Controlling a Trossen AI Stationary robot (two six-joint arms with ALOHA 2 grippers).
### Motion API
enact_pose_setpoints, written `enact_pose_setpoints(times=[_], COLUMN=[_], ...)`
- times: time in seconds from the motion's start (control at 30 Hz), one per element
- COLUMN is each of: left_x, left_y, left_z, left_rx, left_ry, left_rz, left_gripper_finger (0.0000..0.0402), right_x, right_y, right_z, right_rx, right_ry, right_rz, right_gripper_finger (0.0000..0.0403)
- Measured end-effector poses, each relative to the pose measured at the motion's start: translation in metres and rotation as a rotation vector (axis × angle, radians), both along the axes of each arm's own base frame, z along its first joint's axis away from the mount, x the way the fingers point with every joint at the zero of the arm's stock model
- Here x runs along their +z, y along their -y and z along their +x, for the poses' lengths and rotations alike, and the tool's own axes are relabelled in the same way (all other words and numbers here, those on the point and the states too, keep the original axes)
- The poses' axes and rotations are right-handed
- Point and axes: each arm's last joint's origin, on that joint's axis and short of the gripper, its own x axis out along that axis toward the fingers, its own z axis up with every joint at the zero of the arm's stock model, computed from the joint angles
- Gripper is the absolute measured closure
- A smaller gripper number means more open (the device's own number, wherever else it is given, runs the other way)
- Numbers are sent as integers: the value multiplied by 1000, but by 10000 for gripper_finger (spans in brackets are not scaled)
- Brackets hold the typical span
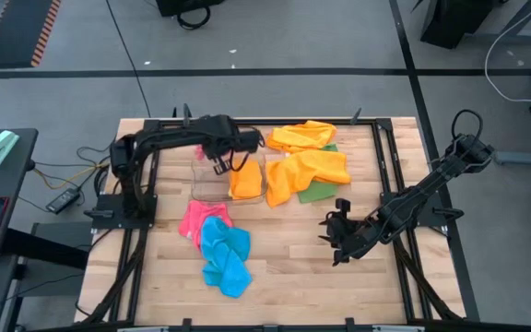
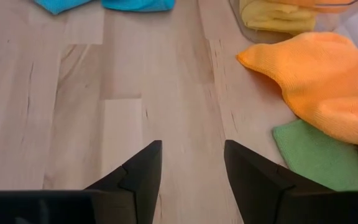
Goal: Fold microfiber towels
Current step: Put the right folded pink microfiber cloth into the transparent bin
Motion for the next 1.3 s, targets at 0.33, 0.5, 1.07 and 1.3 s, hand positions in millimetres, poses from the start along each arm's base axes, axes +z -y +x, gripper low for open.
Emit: enact_pose_setpoints(times=[0.33,0.5,1.07,1.3], left_x=[15,-6,-52,-92], left_y=[-32,-19,38,34], left_z=[-9,-8,12,24], left_rx=[53,44,-84,-97], left_ry=[-4,-54,-161,-293], left_rz=[140,76,-189,-241], left_gripper_finger=[363,367,373,361], right_x=[0,0,3,3], right_y=[4,4,2,1], right_z=[3,3,6,5], right_rx=[-14,-13,2,5], right_ry=[0,2,37,39], right_rz=[-12,-11,5,6], right_gripper_finger=[221,221,221,221])
